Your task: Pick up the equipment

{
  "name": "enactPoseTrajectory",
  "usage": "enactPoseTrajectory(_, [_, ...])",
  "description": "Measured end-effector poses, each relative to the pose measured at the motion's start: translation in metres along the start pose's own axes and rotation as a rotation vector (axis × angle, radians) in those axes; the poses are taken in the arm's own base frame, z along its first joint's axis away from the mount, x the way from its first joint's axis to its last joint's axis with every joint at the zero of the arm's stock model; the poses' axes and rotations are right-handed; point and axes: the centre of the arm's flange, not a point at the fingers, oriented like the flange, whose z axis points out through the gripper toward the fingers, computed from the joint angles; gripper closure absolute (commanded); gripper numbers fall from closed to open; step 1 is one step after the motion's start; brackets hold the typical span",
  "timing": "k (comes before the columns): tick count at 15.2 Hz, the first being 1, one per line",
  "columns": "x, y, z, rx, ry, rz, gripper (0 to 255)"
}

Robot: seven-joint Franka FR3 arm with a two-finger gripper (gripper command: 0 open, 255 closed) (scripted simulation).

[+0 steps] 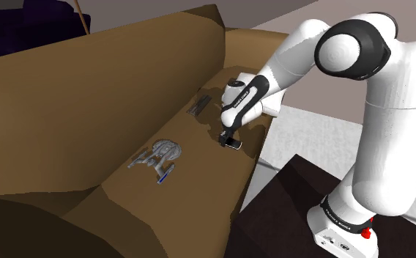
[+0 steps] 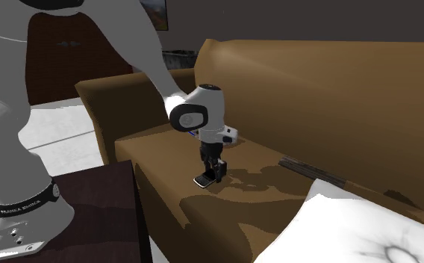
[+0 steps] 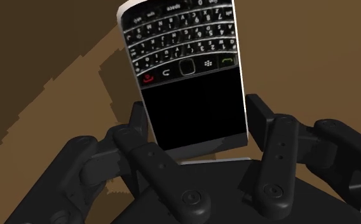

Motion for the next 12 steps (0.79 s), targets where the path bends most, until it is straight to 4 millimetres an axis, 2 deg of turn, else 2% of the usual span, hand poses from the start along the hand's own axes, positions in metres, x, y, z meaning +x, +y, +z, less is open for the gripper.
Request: enactPoseTrajectory(12, [0.002,0.001,-0.061,0.000,0.000,0.000,255])
